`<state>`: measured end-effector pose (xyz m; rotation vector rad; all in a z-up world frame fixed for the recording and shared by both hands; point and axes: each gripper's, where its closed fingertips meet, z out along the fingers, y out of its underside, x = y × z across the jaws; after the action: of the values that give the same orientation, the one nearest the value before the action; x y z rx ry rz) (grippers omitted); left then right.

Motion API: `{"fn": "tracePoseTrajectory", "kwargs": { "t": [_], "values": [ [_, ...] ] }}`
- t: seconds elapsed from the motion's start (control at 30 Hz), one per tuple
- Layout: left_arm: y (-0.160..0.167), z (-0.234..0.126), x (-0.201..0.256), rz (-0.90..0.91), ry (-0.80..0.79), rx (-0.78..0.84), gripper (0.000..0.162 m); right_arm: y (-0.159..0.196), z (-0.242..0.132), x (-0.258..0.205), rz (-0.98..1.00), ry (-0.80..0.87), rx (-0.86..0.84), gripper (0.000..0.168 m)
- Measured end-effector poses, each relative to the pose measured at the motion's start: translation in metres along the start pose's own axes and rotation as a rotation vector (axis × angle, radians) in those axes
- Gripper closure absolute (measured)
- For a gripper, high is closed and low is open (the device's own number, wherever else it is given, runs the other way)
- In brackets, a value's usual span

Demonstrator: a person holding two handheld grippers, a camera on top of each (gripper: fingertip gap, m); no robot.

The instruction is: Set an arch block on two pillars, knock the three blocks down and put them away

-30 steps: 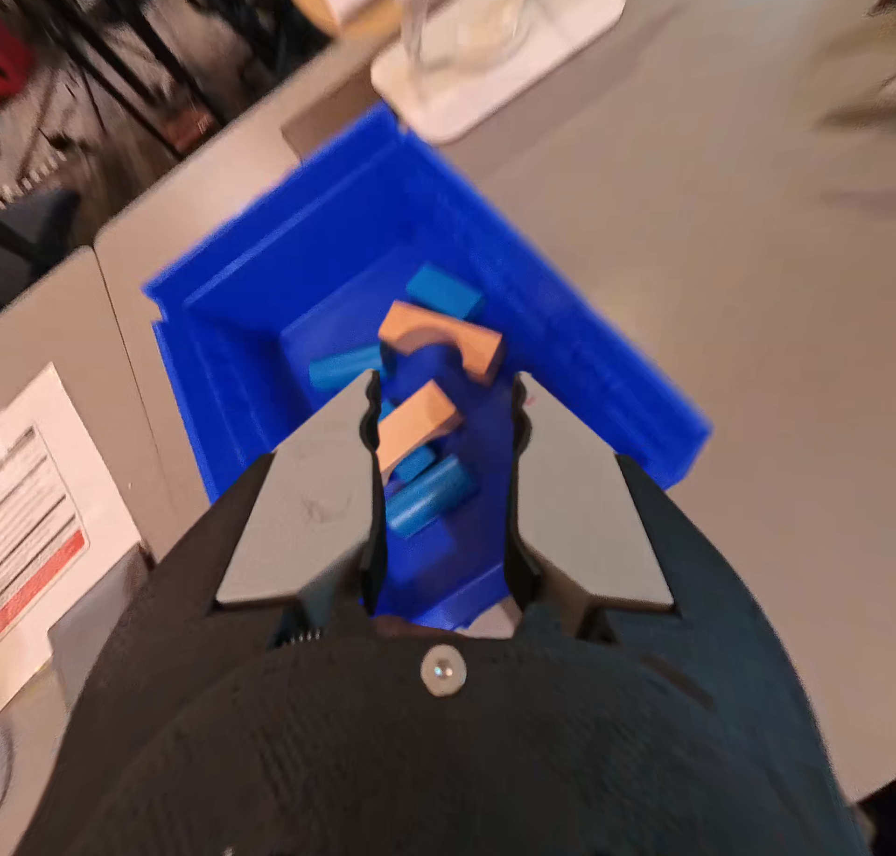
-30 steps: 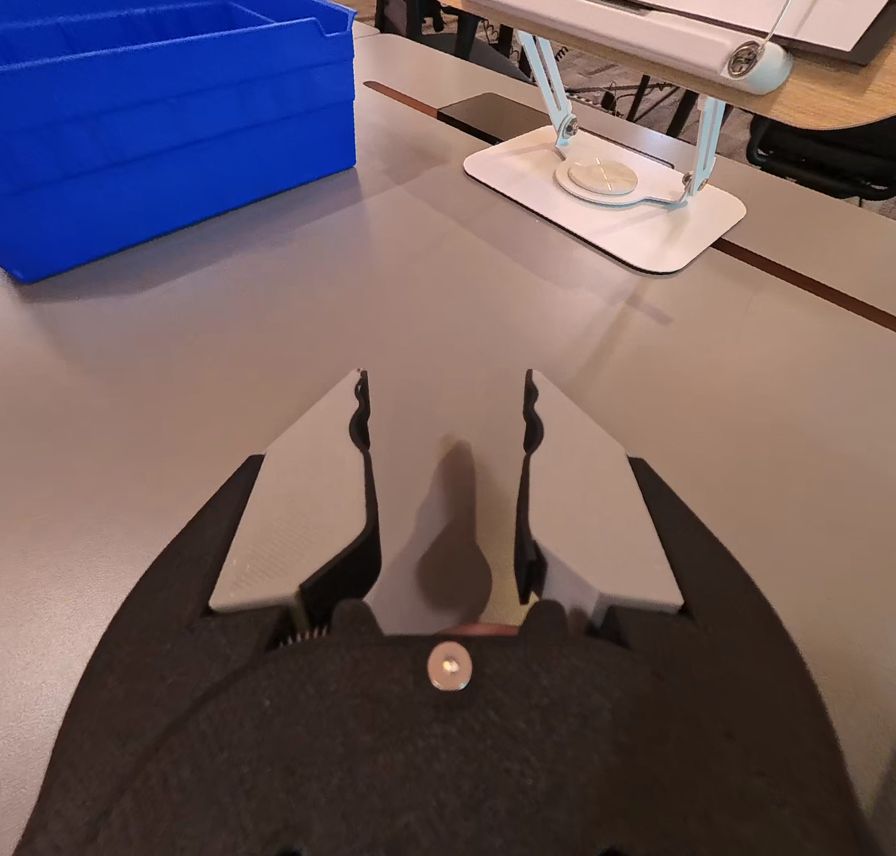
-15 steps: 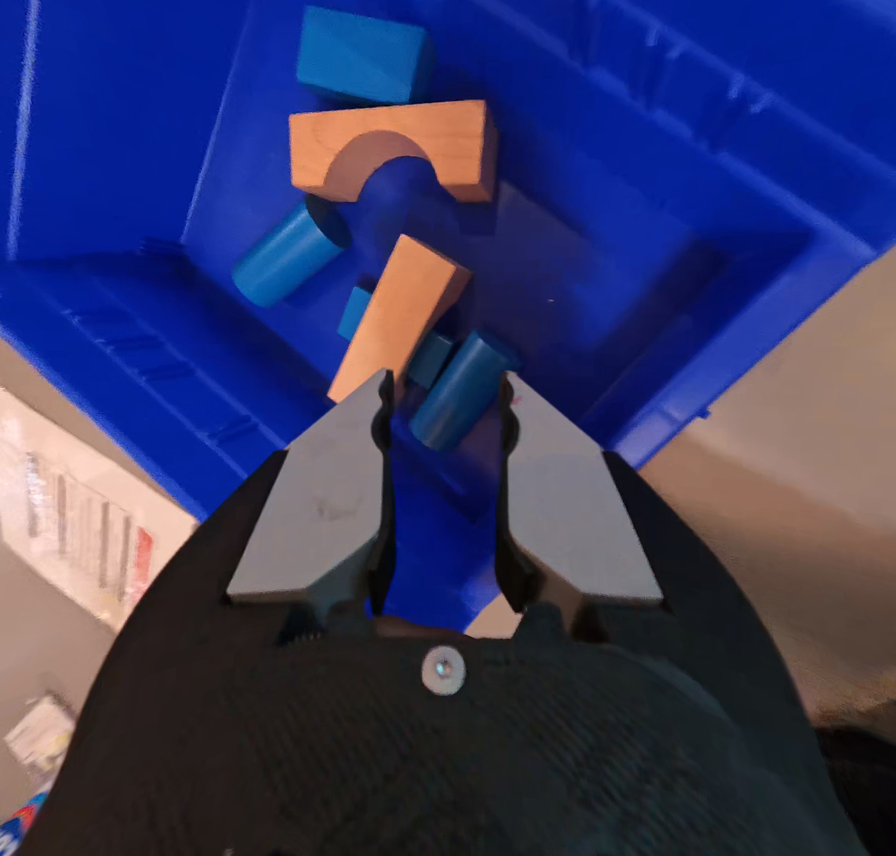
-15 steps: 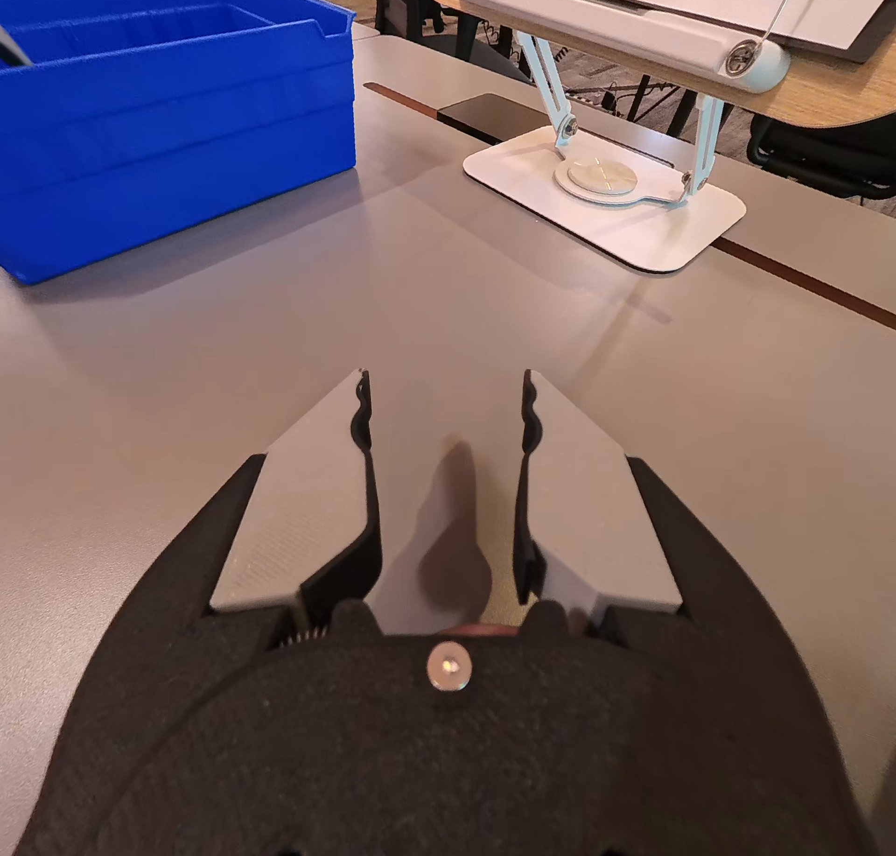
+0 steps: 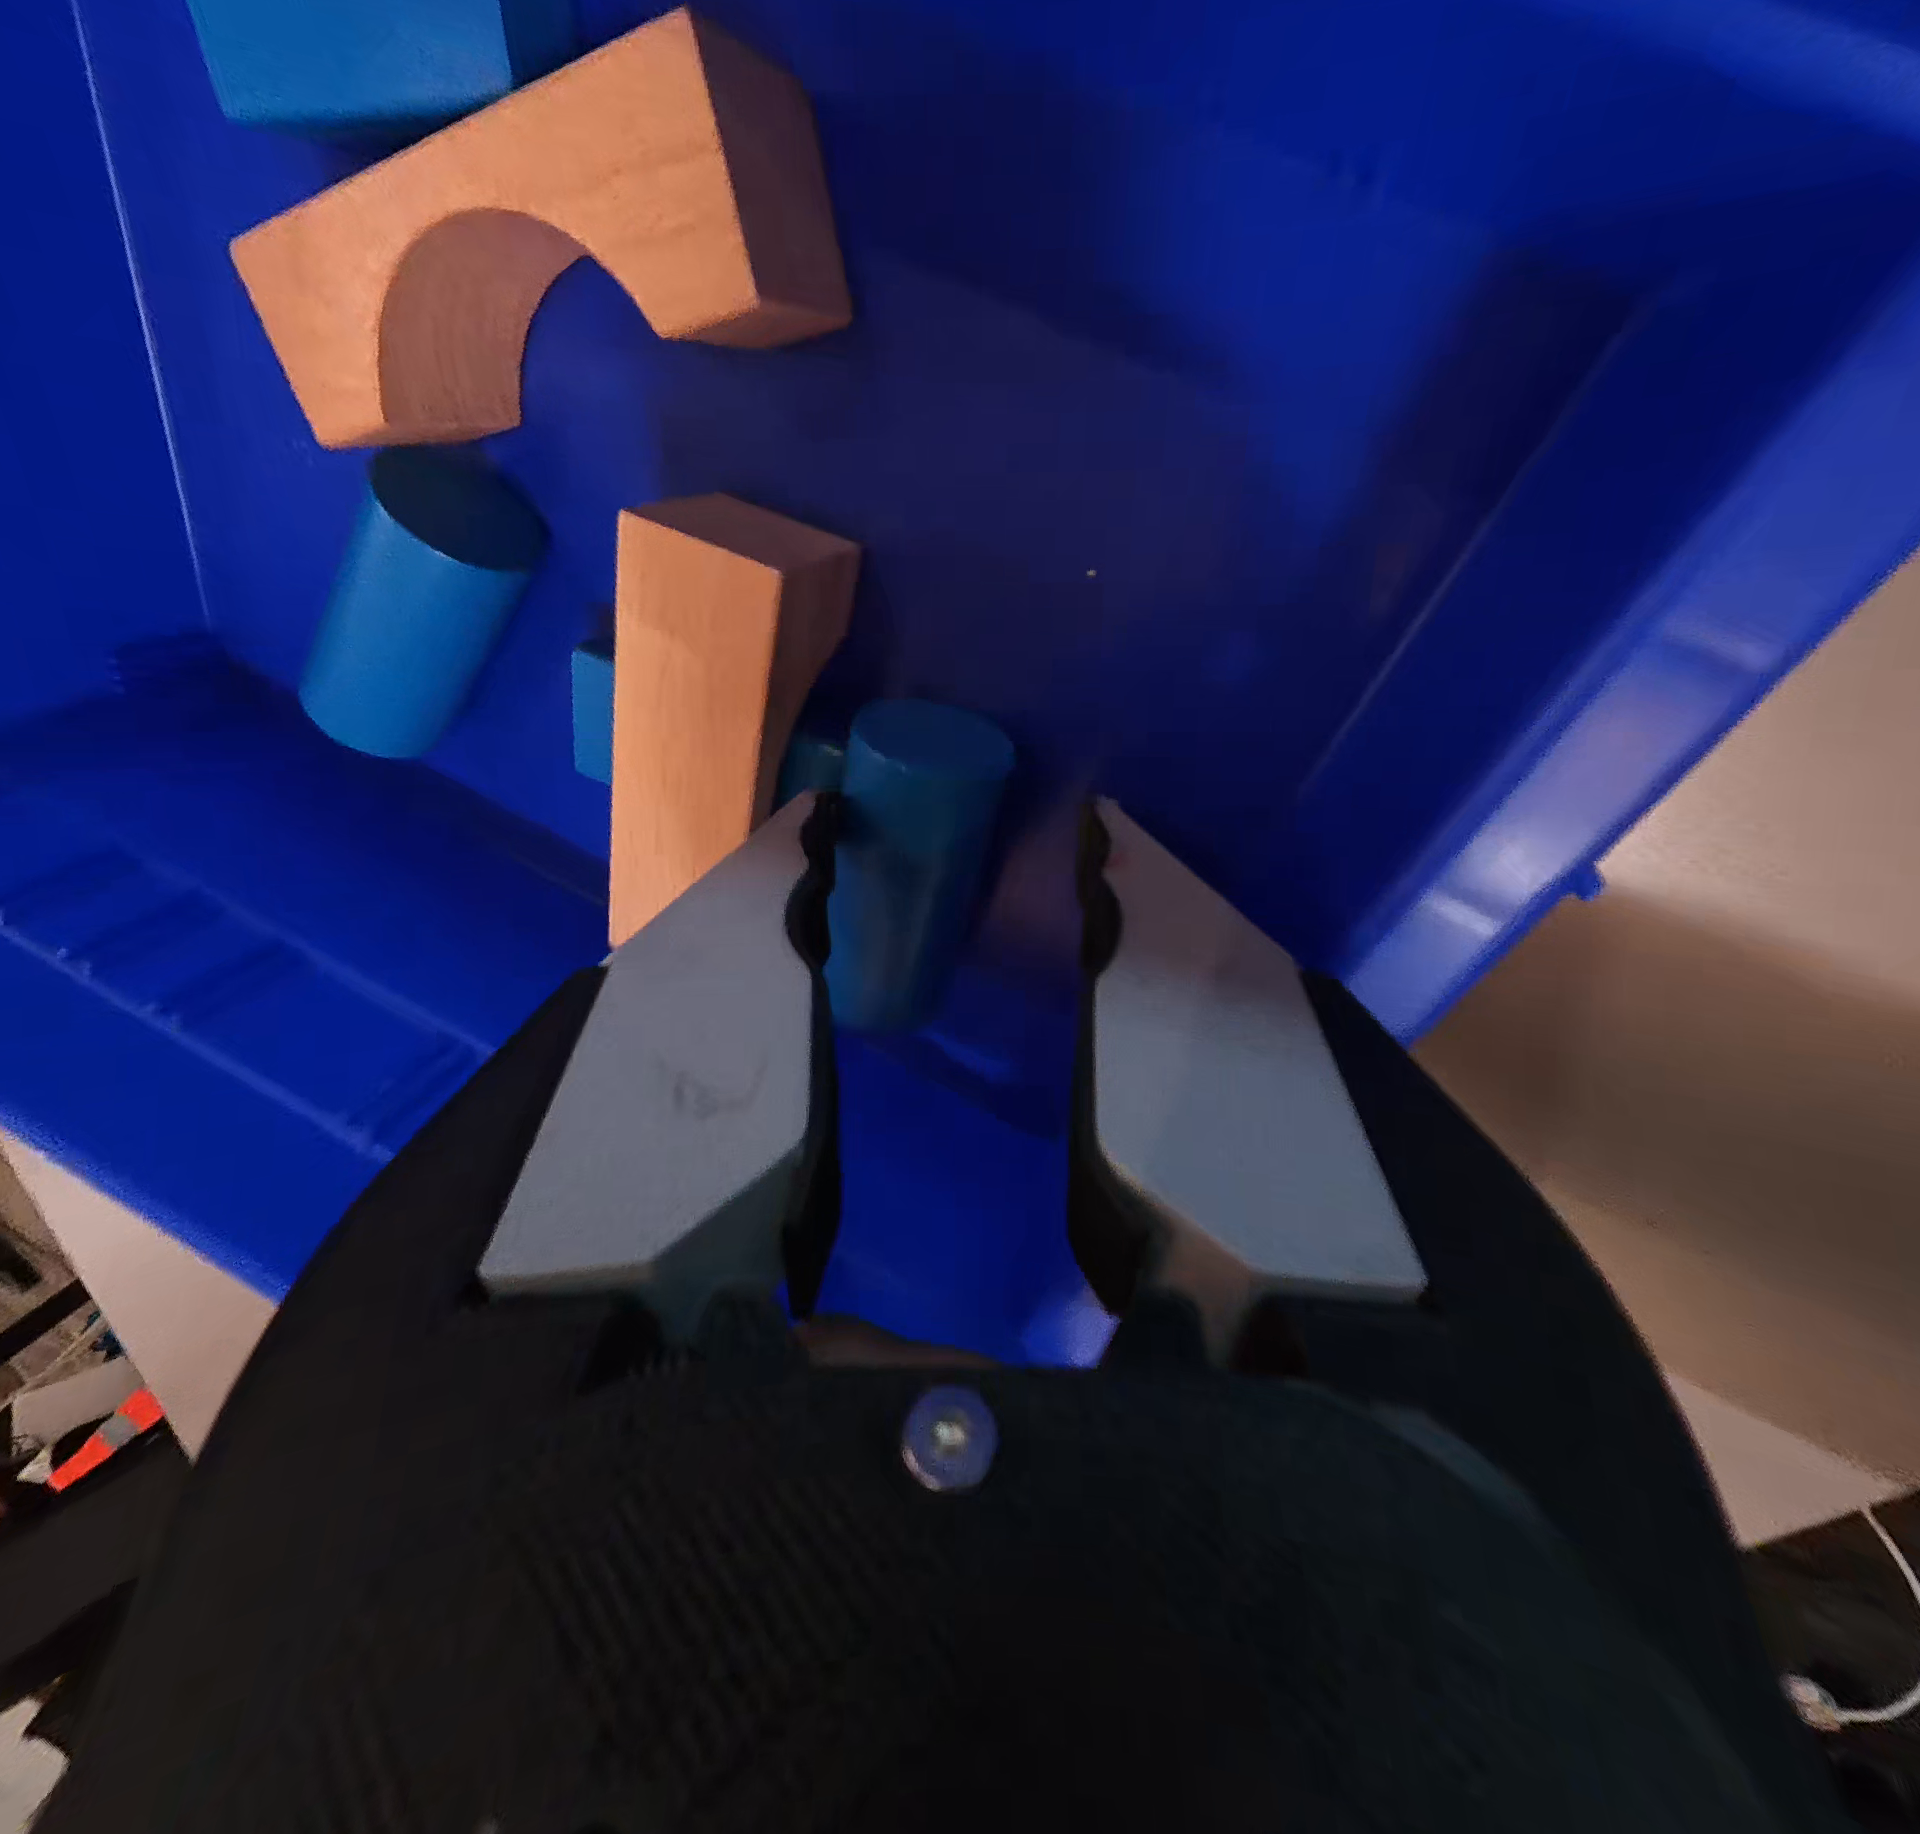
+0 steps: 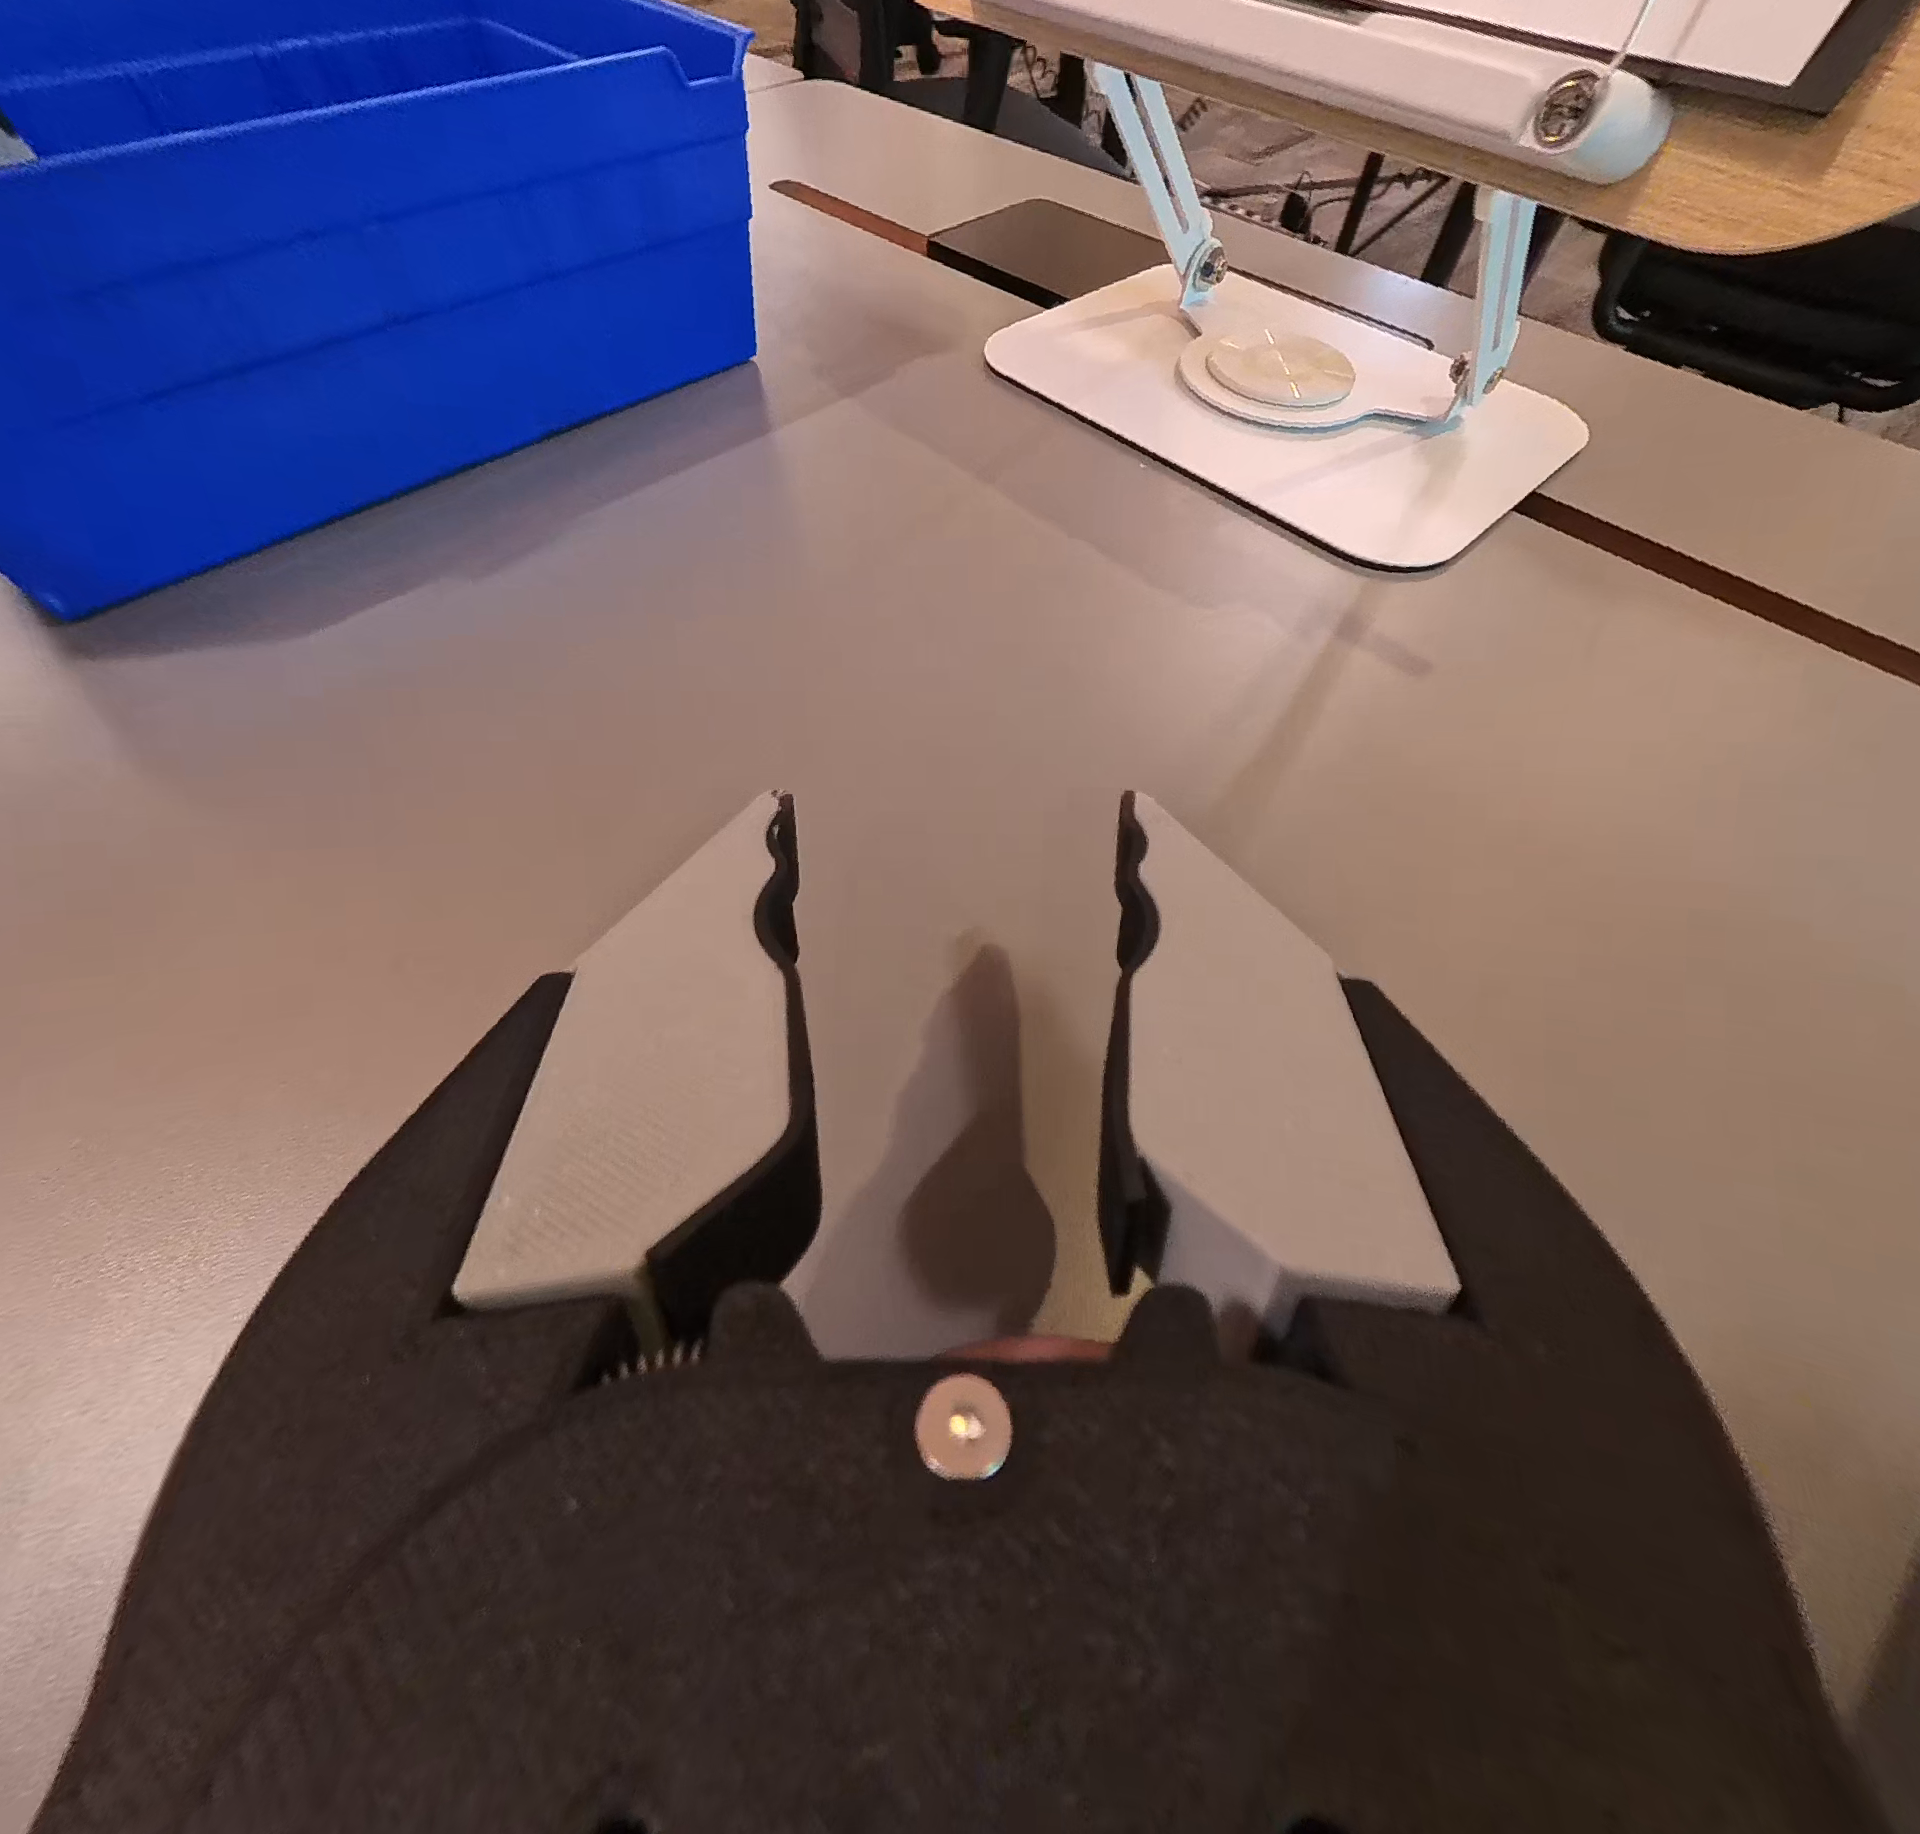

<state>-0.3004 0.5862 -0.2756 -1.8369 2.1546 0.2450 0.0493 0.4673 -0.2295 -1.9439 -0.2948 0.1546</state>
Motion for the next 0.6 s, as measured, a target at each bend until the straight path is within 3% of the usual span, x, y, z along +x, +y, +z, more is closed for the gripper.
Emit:
{"fn": "tracePoseTrajectory", "kwargs": {
  "t": [0.17, 0.33, 0.6],
  "values": [
    [0.0, 0.005, -0.016, -0.024, -0.074, 0.008, 0.132, -0.002, -0.006, 0.004, 0.046, 0.01, 0.03, 0.111],
    [-0.004, 0.007, -0.027, -0.068, -0.18, 0.088, 0.132, -0.005, -0.009, 0.003, 0.031, 0.015, 0.057, 0.114],
    [-0.014, -0.004, -0.031, -0.105, -0.208, 0.272, 0.132, -0.002, -0.006, 0.003, 0.031, 0.019, 0.033, 0.115]
  ]
}}
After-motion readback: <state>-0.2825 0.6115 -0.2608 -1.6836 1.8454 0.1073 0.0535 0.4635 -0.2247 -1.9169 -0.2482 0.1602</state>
